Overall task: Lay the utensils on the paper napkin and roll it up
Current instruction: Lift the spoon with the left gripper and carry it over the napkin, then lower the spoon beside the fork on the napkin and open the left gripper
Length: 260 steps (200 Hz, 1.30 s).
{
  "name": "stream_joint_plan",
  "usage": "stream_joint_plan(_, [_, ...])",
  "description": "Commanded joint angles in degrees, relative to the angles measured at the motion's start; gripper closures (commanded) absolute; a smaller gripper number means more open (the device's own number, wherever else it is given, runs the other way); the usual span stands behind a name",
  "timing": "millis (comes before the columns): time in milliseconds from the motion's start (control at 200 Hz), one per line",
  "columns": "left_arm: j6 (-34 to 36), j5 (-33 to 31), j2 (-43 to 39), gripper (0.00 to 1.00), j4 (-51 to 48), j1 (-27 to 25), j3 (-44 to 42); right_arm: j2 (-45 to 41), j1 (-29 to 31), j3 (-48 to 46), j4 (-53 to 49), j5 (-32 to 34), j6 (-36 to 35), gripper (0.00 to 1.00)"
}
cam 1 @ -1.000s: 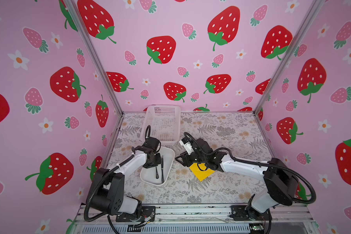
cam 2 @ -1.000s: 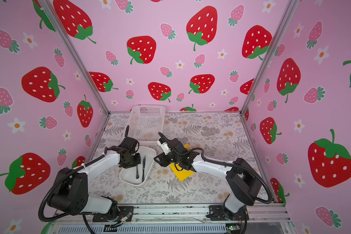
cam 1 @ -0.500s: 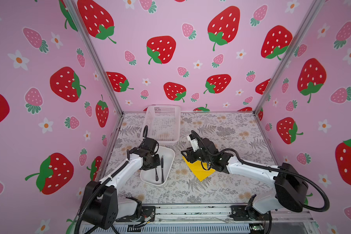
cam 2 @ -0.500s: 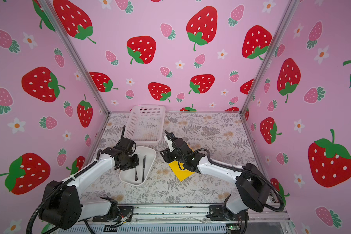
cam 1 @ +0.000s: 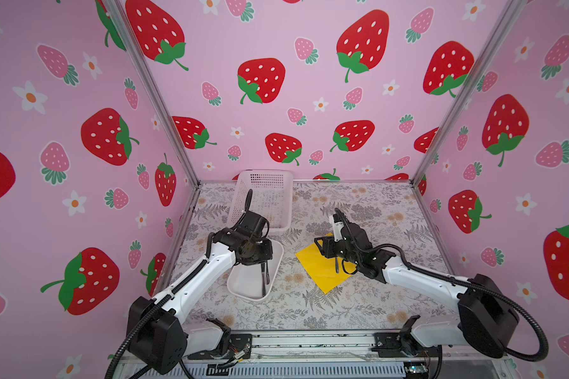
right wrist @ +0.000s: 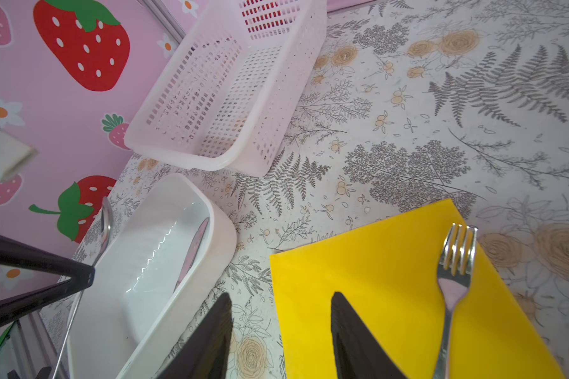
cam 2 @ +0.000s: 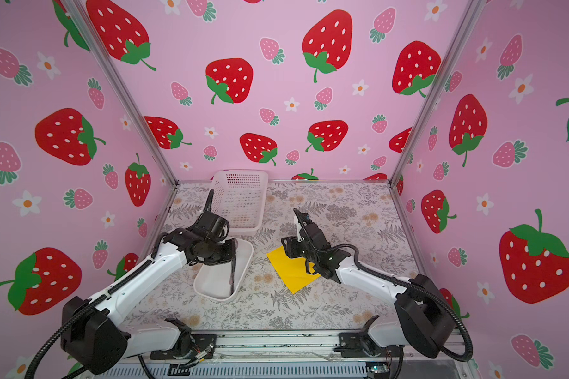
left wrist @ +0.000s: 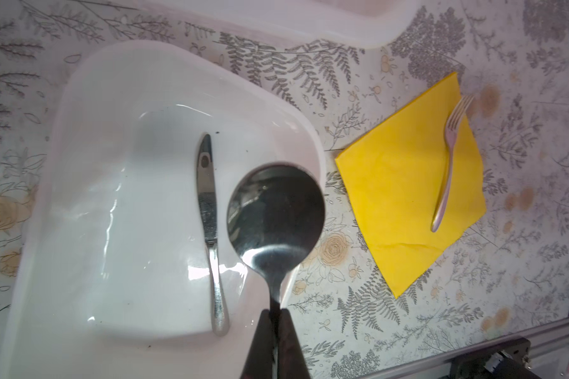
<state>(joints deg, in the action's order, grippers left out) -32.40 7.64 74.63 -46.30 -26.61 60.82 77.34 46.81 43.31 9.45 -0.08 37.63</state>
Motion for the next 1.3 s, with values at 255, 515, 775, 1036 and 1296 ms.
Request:
stream_joint_plan(255, [-5.34, 2.23, 16.83, 1.00, 6.00, -12.26, 12.92, -6.76, -7.27, -6.45, 0.72, -2.30, 5.71, 0.49])
stream_joint_plan(515, [-8.20, 5.87, 31.25, 1.00, 10.96, -16.16, 23.22, -10.32, -15.28, -12.09, 0.48, -8.21, 7.52, 0.49])
stream_joint_plan(775, [-11.72, 7.82, 40.49, 1.00, 14.07, -16.51, 29.88, -8.37, -18.66, -13.59, -0.11, -14.47, 6.69, 0.49])
stream_joint_plan(1036, [-14.15, 8.71, 46.25, 1.00, 16.41, -16.55, 32.95, -6.24, -19.29, -13.42, -0.11, -18.21, 5.07, 0.46])
stream_joint_plan(1296, [-15.23, 8.95, 50.36, 1.00, 16.77, -16.55, 36.16, -3.17, -19.65, -13.16, 0.03, -20.93, 4.08, 0.46])
